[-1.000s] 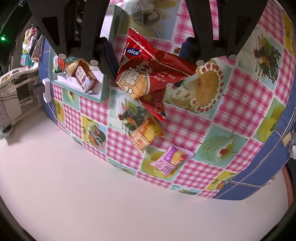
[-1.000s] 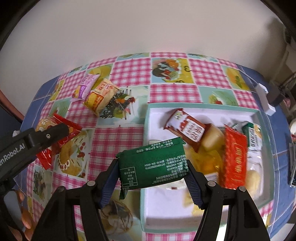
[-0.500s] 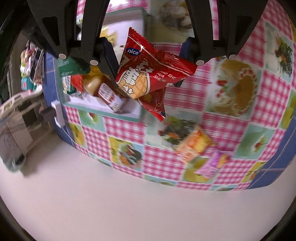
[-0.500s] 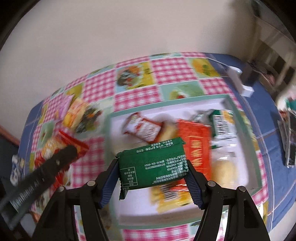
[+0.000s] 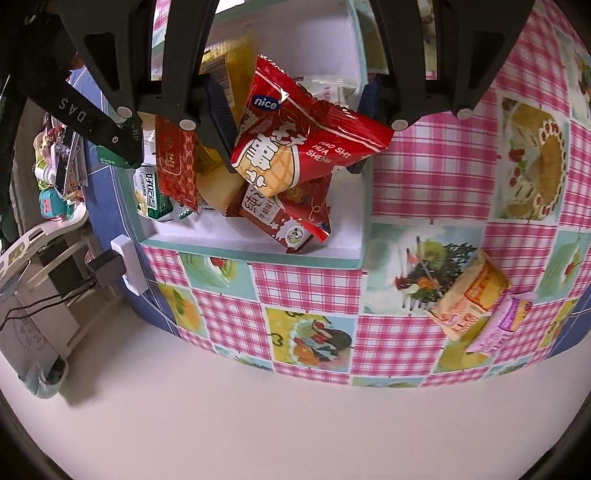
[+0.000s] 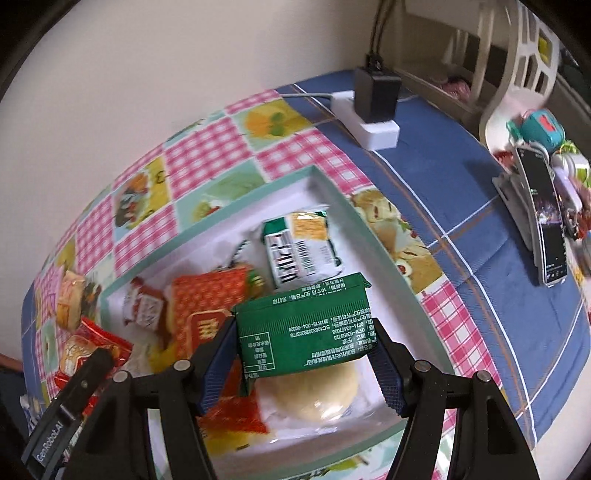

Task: Organize snacks
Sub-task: 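Carry both bags over the white tray and lower them in, then open both grippers to release the bags into the tray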

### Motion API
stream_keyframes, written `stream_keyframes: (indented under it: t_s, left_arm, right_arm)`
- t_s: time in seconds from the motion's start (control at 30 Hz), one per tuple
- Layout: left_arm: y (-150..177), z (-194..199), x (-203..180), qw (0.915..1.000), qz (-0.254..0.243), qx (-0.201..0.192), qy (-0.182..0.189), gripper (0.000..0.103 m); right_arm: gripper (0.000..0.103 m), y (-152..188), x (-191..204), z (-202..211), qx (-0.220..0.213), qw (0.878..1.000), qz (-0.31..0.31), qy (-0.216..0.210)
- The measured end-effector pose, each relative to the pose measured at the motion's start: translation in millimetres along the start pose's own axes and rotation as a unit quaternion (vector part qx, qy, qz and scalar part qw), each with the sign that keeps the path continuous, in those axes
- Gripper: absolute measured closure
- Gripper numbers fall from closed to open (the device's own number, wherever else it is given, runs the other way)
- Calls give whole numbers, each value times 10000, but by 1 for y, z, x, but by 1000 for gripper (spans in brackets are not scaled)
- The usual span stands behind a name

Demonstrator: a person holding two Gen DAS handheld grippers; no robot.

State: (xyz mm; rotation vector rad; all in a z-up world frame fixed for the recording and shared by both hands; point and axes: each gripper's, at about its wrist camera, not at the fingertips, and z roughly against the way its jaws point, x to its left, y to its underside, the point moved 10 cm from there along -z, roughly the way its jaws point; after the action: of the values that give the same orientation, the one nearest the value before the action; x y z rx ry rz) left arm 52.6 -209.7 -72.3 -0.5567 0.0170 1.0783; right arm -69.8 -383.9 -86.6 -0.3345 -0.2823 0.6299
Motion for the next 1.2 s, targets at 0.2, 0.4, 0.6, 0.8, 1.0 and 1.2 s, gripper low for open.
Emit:
stream_keyframes:
  t_s: [0.2,0.4,0.6,0.8,1.0,1.2]
  left_arm:
    - [-1,-13,-7,9999,-119,79,-39,44]
    - [-3,-16,-10,9999,-42,150,66,41]
    - [-4,-10,-6,9997,139,181,99,28]
    - [-7,2,10,9989,453,116,-1,27]
    - [-15,19,19,9980,612,-138,0,14]
    - [-20,31,38,9962,724,-382,-306,3]
  right_arm:
    - [31,-5,0,-9,21,10000,-30,-75]
    - [31,-7,6,-12,30,9999,6,-155]
    - [28,-8,12,-11,22,9996,31,-296]
    - [25,-9,14,-8,-16,9994,85,-326]
    - [6,-10,16,1,-157,9991,158,-371]
    - [0,-10,23,13,-297,9983,292,-400]
